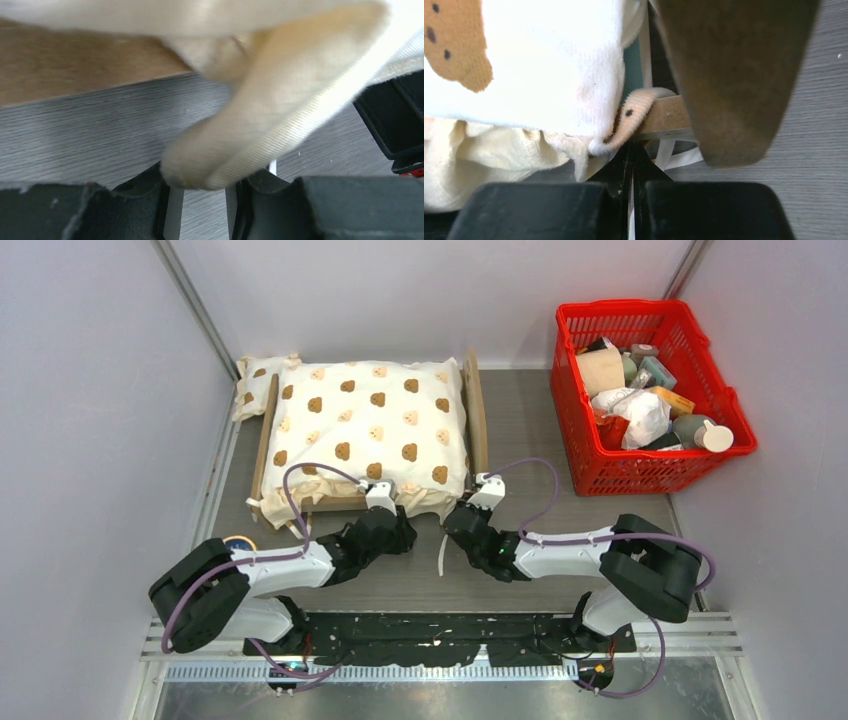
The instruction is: Set up the pet bed
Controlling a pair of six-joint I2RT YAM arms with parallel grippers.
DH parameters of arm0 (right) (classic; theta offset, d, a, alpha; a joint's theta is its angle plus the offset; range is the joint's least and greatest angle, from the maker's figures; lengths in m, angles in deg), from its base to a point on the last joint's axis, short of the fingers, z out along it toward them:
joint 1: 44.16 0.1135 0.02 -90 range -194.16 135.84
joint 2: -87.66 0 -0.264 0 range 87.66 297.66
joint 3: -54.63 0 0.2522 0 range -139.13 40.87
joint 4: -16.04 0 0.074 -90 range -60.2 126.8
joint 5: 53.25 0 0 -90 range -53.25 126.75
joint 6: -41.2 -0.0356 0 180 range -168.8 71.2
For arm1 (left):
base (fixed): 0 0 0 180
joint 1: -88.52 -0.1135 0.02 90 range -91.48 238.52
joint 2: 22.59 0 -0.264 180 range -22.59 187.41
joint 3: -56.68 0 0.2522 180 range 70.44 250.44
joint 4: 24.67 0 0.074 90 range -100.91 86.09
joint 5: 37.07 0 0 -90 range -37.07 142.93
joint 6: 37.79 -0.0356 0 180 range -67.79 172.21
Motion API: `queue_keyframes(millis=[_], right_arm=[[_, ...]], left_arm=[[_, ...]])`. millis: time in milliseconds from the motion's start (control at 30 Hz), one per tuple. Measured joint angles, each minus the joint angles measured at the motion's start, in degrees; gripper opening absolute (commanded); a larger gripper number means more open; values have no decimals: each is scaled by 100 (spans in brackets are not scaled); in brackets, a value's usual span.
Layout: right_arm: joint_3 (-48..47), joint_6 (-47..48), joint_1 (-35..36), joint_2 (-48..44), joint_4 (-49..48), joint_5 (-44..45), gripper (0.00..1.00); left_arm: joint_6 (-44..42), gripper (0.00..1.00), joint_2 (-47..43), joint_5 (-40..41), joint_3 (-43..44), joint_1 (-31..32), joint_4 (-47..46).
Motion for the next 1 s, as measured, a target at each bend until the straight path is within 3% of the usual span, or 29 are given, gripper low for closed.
queue_keyframes(millis=[300, 533, 833, 1000], right_arm=[[-387, 20, 76, 562, -186, 247, 5], [-385, -415, 332, 468, 57, 203, 5], [-511, -1480, 503, 223, 1036, 625, 5], [-511, -1690, 503, 216, 1274, 756, 5]], left_arm=[[234, 35, 48, -162, 0, -319, 87], [256, 36, 50, -433, -2, -411, -127], [-579, 40, 280, -850, -2, -544, -1196], [-892, 32, 662, -1078, 0, -544, -1805]])
